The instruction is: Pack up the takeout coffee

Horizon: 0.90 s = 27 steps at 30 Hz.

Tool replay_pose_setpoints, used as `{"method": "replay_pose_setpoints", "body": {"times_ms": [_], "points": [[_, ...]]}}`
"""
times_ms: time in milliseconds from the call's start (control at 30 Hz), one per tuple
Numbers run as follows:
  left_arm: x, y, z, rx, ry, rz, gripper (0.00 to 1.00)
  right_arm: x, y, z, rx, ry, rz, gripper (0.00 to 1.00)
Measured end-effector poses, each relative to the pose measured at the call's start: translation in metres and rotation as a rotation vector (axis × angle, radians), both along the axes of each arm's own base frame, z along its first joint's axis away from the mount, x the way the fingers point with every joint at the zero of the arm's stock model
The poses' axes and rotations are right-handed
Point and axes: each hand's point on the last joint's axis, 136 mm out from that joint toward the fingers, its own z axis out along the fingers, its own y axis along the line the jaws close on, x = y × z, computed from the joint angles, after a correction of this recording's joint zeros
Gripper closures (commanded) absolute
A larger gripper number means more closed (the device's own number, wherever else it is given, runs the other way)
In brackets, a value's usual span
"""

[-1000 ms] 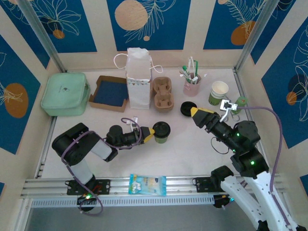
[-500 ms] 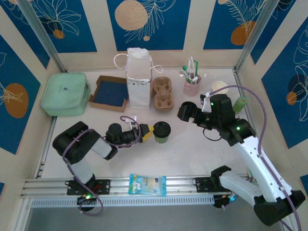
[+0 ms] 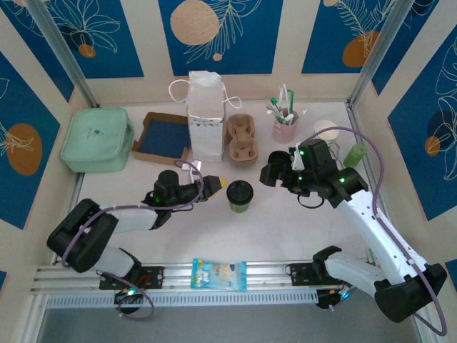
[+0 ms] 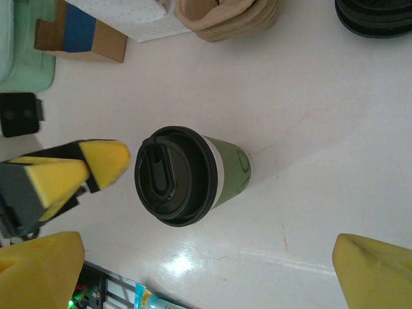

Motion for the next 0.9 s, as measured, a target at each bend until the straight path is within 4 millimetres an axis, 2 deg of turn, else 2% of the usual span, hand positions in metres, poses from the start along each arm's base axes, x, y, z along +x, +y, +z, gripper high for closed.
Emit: {"method": "replay_pose_setpoints", "body": {"times_ms": [100,433,733,900], "points": [[0.000,0.004,0.001,0.061,-0.007,0.006,0.32,0.002,0.003,-0.009,-0.017,0.032,0.017,0.01],[-0.013,0.011,-0.031,0.272,0.054,-0.003,0.32,0.006,0.026,-0.037,-0.037,0.119,0.111,0.01],[-0.012,-0.005,-0.019,0.298,0.008,-0.033,0.32,0.012,0.032,-0.056,-0.051,0.147,0.124,0.01],[-0.015,-0.007,-0.025,0.326,0.016,-0.036,0.32,0.011,0.033,-0.071,-0.064,0.175,0.129,0.03]]}}
